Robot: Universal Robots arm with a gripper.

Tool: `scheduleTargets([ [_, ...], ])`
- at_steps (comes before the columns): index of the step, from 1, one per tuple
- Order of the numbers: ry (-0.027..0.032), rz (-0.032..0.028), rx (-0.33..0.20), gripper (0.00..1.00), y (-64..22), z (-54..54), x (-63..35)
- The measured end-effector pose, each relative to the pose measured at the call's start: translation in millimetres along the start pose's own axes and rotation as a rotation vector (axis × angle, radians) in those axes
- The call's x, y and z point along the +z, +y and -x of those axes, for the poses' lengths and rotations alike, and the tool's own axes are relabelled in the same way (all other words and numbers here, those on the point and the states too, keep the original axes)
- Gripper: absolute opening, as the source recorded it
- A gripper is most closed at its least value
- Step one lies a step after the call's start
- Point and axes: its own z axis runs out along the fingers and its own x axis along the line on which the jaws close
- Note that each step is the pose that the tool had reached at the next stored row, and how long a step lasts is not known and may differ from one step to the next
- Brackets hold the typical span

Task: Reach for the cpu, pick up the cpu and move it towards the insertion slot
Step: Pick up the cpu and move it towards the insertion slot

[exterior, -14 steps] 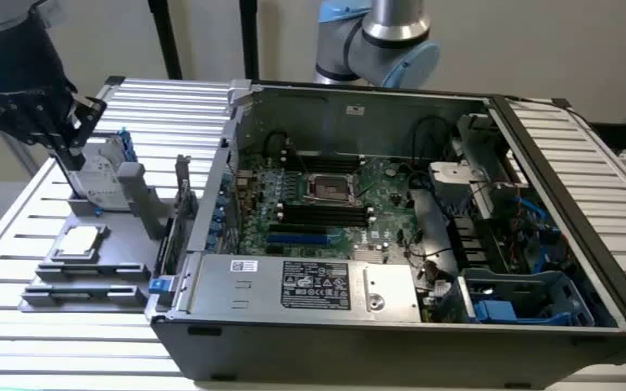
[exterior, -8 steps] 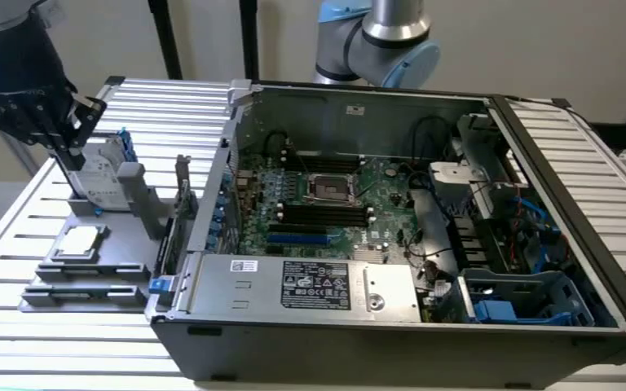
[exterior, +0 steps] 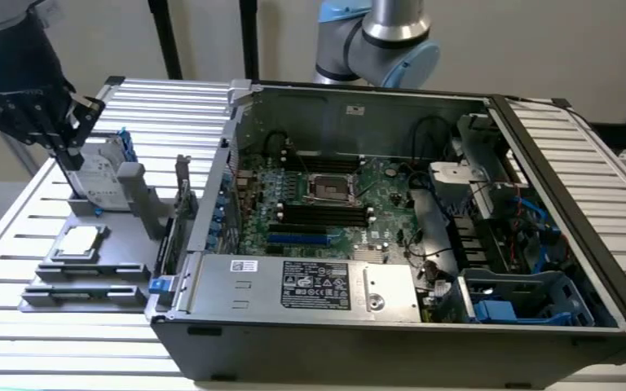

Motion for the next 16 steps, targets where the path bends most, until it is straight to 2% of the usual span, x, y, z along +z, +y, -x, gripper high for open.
scheduleTargets([
  [9, -0.0001, 0.0001, 0.0, 0.11, 0.7, -39.8, 0.6],
  [15, -0.0001, 0.0001, 0.0, 0.12, 0.7, -41.6, 0.6],
  [16, -0.0001, 0.0001, 0.0, 0.18, 0.7, -41.7, 0.6],
])
